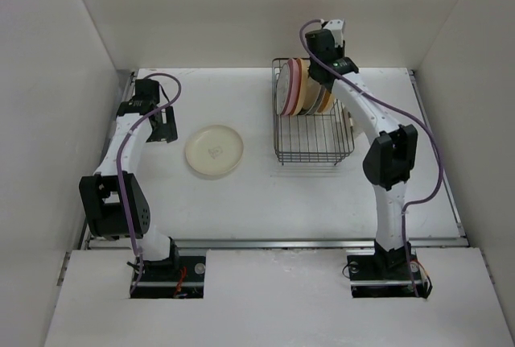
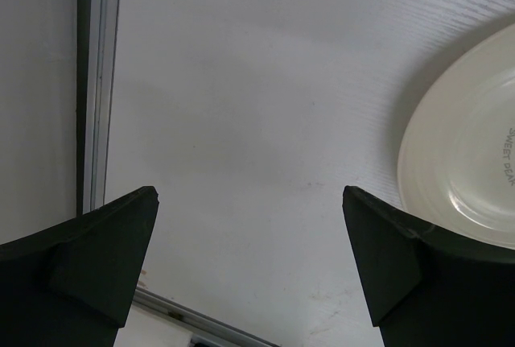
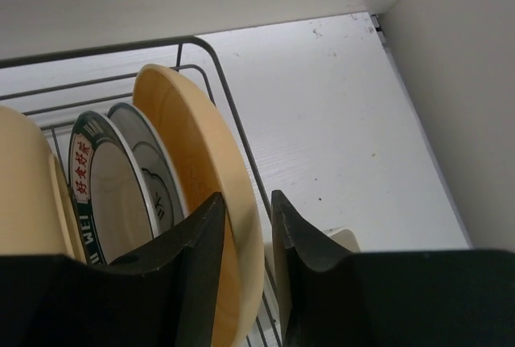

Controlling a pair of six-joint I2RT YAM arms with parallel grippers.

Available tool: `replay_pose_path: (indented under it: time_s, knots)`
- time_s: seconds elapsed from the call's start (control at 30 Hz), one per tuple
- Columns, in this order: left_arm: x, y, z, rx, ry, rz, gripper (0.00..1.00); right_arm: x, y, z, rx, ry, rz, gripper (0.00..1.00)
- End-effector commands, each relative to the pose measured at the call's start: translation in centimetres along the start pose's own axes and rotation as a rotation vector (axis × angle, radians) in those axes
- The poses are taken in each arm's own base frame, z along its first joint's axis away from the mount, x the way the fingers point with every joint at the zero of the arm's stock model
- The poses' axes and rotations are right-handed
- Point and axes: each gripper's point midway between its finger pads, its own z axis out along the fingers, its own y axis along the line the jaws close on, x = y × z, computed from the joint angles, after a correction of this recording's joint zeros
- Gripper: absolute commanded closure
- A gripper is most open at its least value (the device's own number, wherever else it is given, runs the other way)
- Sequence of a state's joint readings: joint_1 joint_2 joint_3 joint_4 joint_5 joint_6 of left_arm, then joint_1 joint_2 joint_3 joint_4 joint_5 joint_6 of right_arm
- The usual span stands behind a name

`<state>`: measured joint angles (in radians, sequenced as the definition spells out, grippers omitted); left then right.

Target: Unload the plates from the dish rack

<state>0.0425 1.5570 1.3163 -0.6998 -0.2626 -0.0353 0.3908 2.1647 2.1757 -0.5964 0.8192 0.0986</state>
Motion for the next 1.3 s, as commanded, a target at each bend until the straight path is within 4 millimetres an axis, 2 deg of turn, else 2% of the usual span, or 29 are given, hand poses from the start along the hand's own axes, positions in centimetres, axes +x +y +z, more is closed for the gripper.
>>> replay_pose_path:
  time_s: [0.0,0.13,0.27,0.3,0.4,0.47,0.6,0.63,0.7,0.77,0.9,0.97,1.03,1.07,1.17,1.27]
  knots:
    - [-1.0,0.2,-0.6,-0.009,-0.022,-0.013,0.01,-4.5,-3.9,-2.1,0.068,-0.102,0.104,0.66]
    - [-1.0,0.2,-0.6,-0.009,-0.022,-0.013,0.01,-4.0,-3.6,-2.0,0.059,-0.089,0.09,0.65]
    - [-0.7,0.2,-0.4,-0.011,-0.005,0.001,0.01,-3.3,-3.1,-1.6,0.051,-0.076,0.076,0.83]
    - [-0.7,0.2,-0.4,-0.011,-0.005,0.001,0.01,-3.0,-2.9,-1.4,0.052,-0.07,0.069,0.82]
    - [-1.0,0.2,-0.5,-0.01,-0.013,-0.001,0.01,-2.5,-2.1,-1.2,0.013,-0.05,0.048,0.65]
    - [-1.0,0.2,-0.5,-0.01,-0.013,-0.001,0.01,-2.2,-1.9,-1.3,0.004,-0.041,0.052,0.64]
    - [-1.0,0.2,-0.5,-0.011,-0.005,0.001,0.01,-3.5,-3.0,-2.5,-0.001,-0.072,0.109,0.58]
    - [-1.0,0.2,-0.5,-0.011,-0.005,0.001,0.01,-4.1,-2.9,-3.1,-0.011,-0.088,0.122,0.52]
    - [-1.0,0.2,-0.5,-0.011,-0.005,0.001,0.01,-5.2,-2.8,-3.9,-0.055,-0.108,0.144,0.48]
    - [-1.0,0.2,-0.3,-0.012,0.006,0.005,0.01,-4.8,-1.9,-3.8,-0.098,-0.099,0.123,0.43]
    - [-1.0,0.2,-0.3,-0.012,0.006,0.005,0.01,-4.4,-0.5,-3.7,-0.166,-0.088,0.104,0.43]
    - [-1.0,0.2,-0.3,-0.012,0.006,0.005,0.01,-3.3,0.5,-2.8,-0.172,-0.065,0.083,0.45]
    - [-1.0,0.2,-0.3,-0.012,0.006,0.005,0.01,-3.1,0.7,-2.7,-0.171,-0.058,0.076,0.48]
    - [-1.0,0.2,-0.3,-0.012,0.006,0.005,0.01,-2.1,1.3,-1.9,-0.169,-0.04,0.06,0.5]
    - [-0.9,0.3,-0.1,-0.022,0.013,0.008,0.01,-2.4,1.7,-1.6,-0.17,-0.042,0.062,0.51]
    - [-0.9,0.3,-0.1,-0.022,0.013,0.008,0.01,-1.7,2.4,-1.0,-0.177,-0.025,0.046,0.51]
